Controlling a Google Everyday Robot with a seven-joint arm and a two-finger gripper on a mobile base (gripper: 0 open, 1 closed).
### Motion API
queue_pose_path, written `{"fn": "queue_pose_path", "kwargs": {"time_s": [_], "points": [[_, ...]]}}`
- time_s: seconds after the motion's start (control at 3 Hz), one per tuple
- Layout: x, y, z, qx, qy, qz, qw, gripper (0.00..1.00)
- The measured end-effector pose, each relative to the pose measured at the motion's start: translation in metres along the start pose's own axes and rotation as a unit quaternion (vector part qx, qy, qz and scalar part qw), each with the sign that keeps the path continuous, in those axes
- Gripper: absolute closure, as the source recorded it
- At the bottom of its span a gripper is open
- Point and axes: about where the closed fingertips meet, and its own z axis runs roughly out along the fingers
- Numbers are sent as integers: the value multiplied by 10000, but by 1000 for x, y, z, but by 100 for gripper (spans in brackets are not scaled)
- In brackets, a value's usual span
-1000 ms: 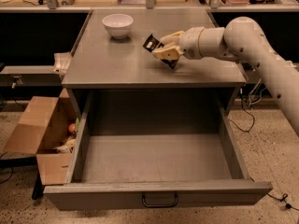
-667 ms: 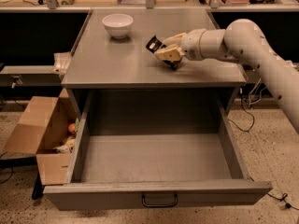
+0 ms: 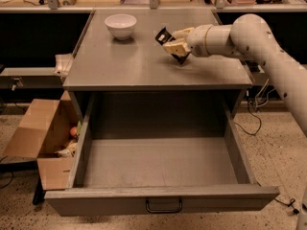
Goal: Pick rxbar chocolate from top drawer and place on counter
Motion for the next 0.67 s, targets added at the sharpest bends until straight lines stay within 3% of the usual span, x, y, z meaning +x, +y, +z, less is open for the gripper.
{"fn": "queue_pose_path", "kwargs": {"time_s": [0.33,0.67], "points": [[-5,-14,-6,149,-119,-2,9998,6],[-20,-33,-23,397,-377,-71,9985,0]]}}
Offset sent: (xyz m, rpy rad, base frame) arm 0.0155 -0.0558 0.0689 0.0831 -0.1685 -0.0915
